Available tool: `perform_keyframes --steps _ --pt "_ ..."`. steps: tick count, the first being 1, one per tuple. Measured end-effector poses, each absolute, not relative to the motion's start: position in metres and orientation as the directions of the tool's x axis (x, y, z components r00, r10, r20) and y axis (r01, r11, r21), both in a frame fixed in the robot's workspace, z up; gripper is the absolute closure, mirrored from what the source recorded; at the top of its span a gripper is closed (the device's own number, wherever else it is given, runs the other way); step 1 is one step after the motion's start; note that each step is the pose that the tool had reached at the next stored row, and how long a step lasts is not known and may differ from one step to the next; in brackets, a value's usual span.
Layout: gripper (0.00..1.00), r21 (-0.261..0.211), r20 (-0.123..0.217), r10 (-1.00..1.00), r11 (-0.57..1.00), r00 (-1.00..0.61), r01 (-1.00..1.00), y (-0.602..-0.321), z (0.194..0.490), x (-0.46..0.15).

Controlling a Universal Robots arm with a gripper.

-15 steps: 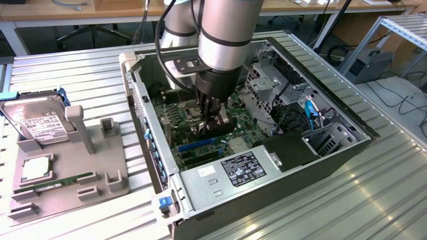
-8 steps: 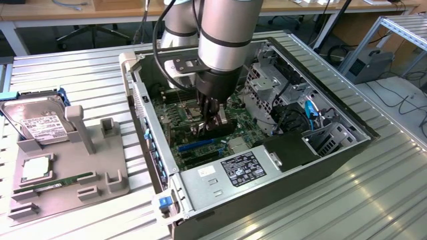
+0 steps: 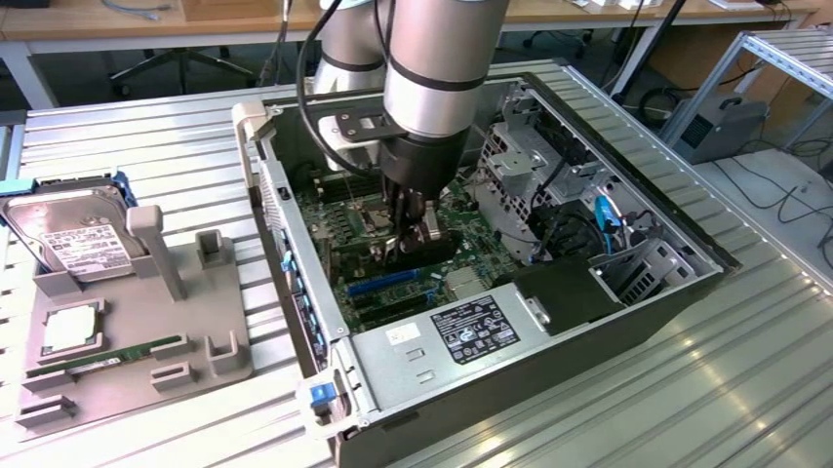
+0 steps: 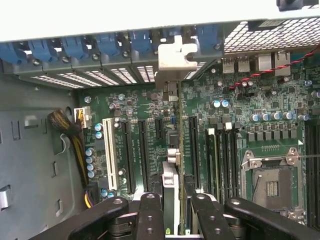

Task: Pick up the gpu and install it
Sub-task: 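Insert the gpu into the slot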

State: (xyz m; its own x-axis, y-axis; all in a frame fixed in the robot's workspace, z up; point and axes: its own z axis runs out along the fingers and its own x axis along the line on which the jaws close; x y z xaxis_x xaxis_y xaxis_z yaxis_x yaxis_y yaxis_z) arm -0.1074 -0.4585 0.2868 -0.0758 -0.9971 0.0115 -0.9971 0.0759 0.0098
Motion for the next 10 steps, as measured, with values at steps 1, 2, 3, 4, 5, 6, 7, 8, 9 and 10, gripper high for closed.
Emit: perform_keyframes --steps 1,2,3,4,5,6,7,8,9,10 --pt "0.73 0.01 0.011 -0.997 0.076 -0.076 -0.997 -0.4583 0.2867 -0.1078" --pt "0.73 0.01 0.012 -0.997 0.076 -0.076 -0.997 -0.4583 0.2866 -0.1082" --pt "0.73 0.01 0.012 -0.997 0.075 -0.075 -0.997 -0.4582 0.2865 -0.1085" --pt "0.73 0.01 0.012 -0.997 0.074 -0.074 -0.997 -0.4582 0.2864 -0.1087" --pt "0.73 0.01 0.012 -0.997 0.073 -0.073 -0.997 -0.4583 0.2864 -0.1087" --pt "0.73 0.01 0.012 -0.998 0.068 -0.068 -0.998 -0.4582 0.2864 -0.1087" --pt "0.73 0.01 0.012 -0.998 0.06 -0.06 -0.998 -0.4582 0.2863 -0.1088" --pt "0.73 0.01 0.012 -0.999 0.041 -0.041 -0.999 -0.4582 0.2863 -0.1088" --pt "0.73 0.01 0.012 -0.999 0.035 -0.035 -0.999 -0.4582 0.2863 -0.1088" --pt "0.73 0.01 0.011 -0.999 0.034 -0.034 -0.999 -0.4578 0.2861 -0.1088"
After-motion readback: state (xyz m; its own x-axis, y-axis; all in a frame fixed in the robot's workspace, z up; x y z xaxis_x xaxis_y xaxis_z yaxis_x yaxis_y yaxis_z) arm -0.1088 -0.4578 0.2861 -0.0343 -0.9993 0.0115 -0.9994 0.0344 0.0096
